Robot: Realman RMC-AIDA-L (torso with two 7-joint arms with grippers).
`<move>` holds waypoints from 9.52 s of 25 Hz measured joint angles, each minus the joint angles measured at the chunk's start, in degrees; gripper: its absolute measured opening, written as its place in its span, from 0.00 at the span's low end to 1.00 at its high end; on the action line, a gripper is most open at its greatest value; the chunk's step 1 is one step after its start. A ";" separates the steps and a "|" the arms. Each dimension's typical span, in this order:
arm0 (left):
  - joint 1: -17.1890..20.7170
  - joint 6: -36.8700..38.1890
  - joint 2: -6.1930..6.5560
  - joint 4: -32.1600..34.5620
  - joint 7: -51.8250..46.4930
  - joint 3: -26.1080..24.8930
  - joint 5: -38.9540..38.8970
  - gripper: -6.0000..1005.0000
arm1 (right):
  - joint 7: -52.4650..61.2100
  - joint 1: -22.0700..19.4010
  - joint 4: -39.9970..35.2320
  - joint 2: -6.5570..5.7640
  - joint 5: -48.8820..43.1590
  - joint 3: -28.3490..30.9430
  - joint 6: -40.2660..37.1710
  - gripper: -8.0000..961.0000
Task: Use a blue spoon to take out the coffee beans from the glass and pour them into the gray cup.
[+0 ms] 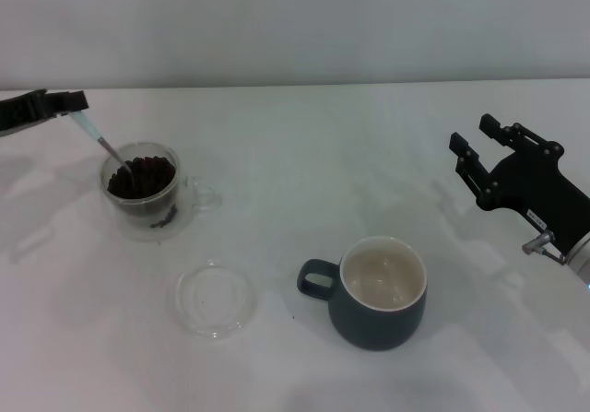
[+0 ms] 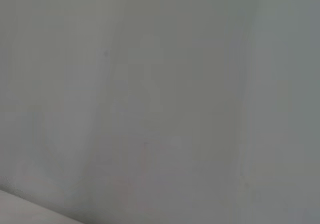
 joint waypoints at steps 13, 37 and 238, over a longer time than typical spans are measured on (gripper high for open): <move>5.42 0.19 -0.79 -2.79 -1.27 -3.09 -8.11 0.14 | 0.00 1.02 0.00 0.00 0.00 0.07 1.32 0.47; 8.67 5.95 -0.36 -7.26 -5.38 -4.48 -20.95 0.14 | 0.00 2.04 0.04 0.09 0.00 0.16 3.89 0.47; 18.66 14.96 -12.10 -2.68 64.61 -22.24 -25.02 0.53 | 0.10 1.68 0.85 -3.94 2.73 12.34 -1.56 0.48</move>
